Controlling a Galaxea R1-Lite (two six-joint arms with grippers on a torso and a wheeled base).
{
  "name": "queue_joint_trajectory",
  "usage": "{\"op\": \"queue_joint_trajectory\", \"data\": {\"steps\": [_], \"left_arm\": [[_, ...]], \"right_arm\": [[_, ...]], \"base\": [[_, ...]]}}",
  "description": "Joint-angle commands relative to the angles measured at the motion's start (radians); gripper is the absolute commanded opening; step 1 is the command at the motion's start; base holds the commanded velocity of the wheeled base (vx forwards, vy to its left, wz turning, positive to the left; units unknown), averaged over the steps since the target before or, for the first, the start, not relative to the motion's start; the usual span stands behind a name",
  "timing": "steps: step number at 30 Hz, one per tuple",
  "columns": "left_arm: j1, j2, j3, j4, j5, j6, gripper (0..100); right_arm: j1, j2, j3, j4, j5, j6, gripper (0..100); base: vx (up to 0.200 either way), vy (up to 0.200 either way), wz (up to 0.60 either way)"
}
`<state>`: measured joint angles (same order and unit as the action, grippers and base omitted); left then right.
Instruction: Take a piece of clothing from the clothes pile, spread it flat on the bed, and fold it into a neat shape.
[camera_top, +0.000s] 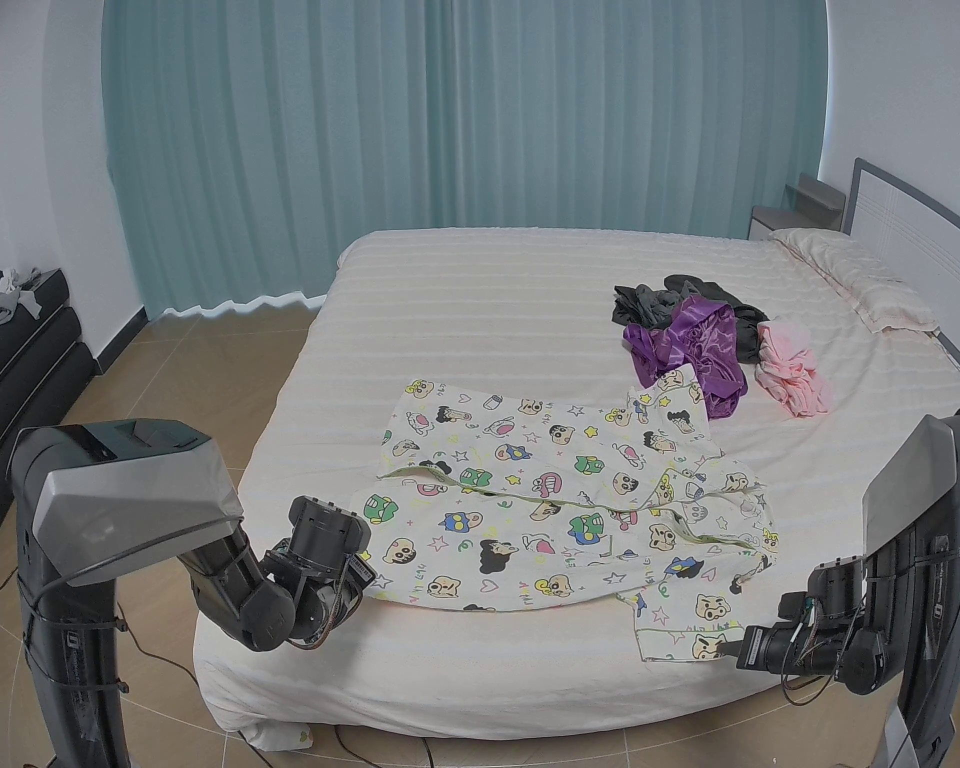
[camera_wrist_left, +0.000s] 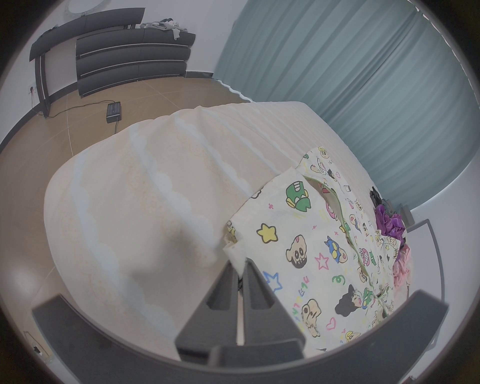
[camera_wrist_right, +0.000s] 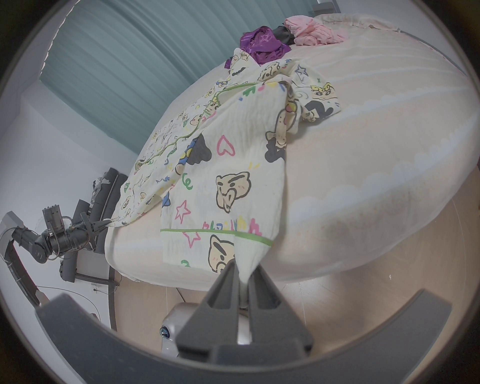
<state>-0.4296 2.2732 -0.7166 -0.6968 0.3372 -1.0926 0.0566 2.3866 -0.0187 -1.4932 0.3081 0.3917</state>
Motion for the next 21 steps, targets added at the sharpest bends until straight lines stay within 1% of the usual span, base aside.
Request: {"op": "queue_joint_trajectory", "data": {"steps": [1,5,7,8,10,13,14,15,17,20,21], "left_arm": [[-0.018,-0.031,0.043,-0.004,0.003,0.022,0],[-0.040,-0.032,0.071,-0.007,0.005,0.057,0],[-0.051,-0.040,0.092,-0.007,0.011,0.094,0],[-0.051,-0.040,0.092,-0.007,0.011,0.094,0],[-0.080,-0.069,0.132,-0.007,0.014,0.132,0],[-0.094,-0.080,0.160,-0.004,0.016,0.154,0],[-0.094,-0.080,0.160,-0.004,0.016,0.154,0],[-0.098,-0.080,0.183,-0.004,0.017,0.174,0],[-0.107,-0.081,0.204,-0.004,0.019,0.191,0],[-0.115,-0.089,0.223,-0.004,0.026,0.203,0],[-0.124,-0.096,0.243,-0.001,0.031,0.223,0]], "right_arm": [[-0.015,-0.144,0.019,0.120,0.009,-0.002,0],[-0.020,-0.264,0.019,0.268,0.013,-0.005,0],[-0.029,-0.326,0.019,0.355,0.013,-0.011,0],[-0.029,-0.326,0.019,0.355,0.013,-0.011,0],[-0.040,-0.408,0.019,0.476,0.013,-0.030,0],[-0.060,-0.474,0.019,0.574,0.013,-0.063,0],[-0.060,-0.474,0.019,0.574,0.013,-0.063,0],[-0.070,-0.512,0.019,0.633,0.013,-0.085,0],[-0.084,-0.540,0.019,0.676,0.011,-0.100,0],[-0.104,-0.561,0.019,0.708,0.011,-0.117,0],[-0.126,-0.578,0.019,0.748,0.011,-0.146,0]], "base": [[0.000,0.000,0.00],[0.000,0.000,0.00],[0.000,0.000,0.00],[0.000,0.000,0.00],[0.000,0.000,0.00],[0.000,0.000,0.00],[0.000,0.000,0.00],[0.000,0.000,0.00],[0.000,0.000,0.00],[0.000,0.000,0.00],[0.000,0.000,0.00]]}}
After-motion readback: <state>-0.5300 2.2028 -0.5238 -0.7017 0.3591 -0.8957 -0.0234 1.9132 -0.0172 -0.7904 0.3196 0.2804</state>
